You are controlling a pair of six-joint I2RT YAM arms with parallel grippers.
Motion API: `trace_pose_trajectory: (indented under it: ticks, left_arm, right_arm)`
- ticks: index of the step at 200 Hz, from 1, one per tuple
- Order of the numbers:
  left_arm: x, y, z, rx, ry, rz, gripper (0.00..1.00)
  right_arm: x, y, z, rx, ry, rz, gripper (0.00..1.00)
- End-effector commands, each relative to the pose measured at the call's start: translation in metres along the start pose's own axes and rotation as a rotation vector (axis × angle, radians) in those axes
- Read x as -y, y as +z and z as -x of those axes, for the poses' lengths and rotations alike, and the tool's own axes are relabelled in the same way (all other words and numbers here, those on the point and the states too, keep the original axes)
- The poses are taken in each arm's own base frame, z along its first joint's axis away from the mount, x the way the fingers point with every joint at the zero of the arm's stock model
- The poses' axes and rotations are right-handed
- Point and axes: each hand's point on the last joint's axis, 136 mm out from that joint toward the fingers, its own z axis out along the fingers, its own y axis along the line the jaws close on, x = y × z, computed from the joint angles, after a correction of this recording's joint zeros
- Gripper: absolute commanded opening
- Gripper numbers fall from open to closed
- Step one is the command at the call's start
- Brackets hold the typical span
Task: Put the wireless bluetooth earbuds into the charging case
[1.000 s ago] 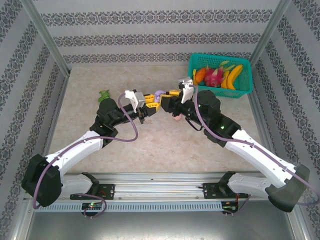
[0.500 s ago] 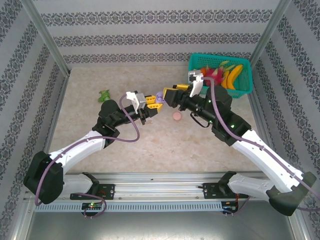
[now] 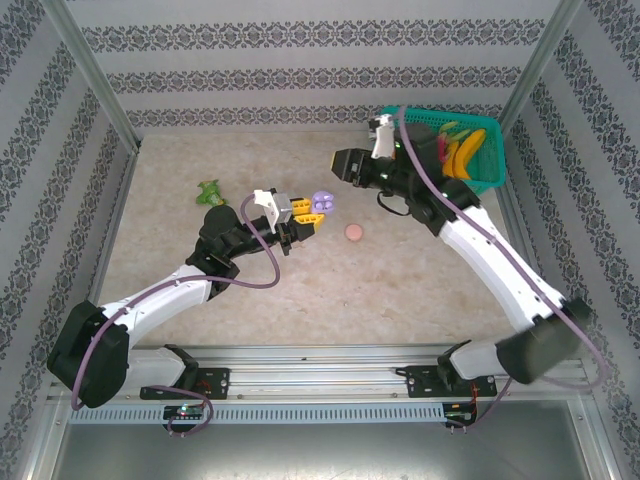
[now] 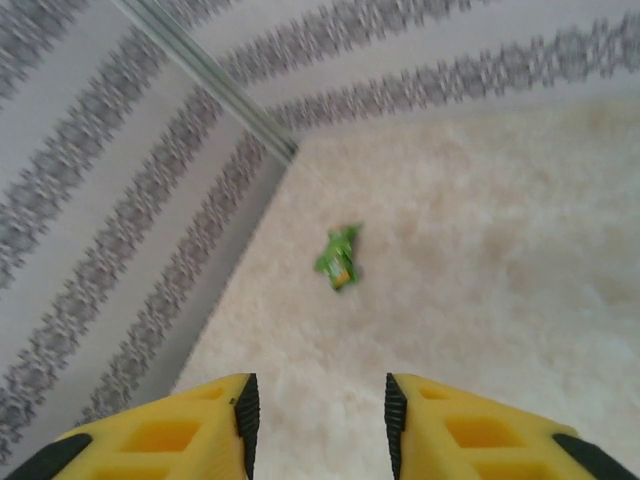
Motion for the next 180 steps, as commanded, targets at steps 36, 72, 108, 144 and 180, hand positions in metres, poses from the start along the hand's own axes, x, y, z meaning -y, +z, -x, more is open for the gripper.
trace_pose_trajectory:
  ticks: [36, 72, 108, 144, 180]
  left_arm:
    - [0.004, 0.008, 0.001, 0.011, -0.023, -0.017, 0.0]
    - [-0.01, 0.013, -0.005, -0.012, -0.037, 0.043, 0.0]
    - [-0.023, 0.019, -0.014, -0.039, -0.084, 0.092, 0.0]
    - [-0.044, 0.022, -0.059, -0.142, -0.251, 0.206, 0.0]
    - [-0.072, 0.014, -0.134, -0.338, -0.494, 0.404, 0.0]
  right_arm:
    - [-0.017, 0.019, -0.045, -0.198, 0.009, 0.062, 0.26]
    - [-0.015, 0.005, -0.079, -0.243, -0.012, 0.033, 0.25]
    - [0.024, -0.012, -0.08, -0.15, 0.022, -0.12, 0.35]
    - [0.091, -0.033, -0.069, -0.013, 0.153, -0.295, 0.48]
    - [0.126, -0.032, -0.099, -0.056, 0.187, -0.38, 0.49]
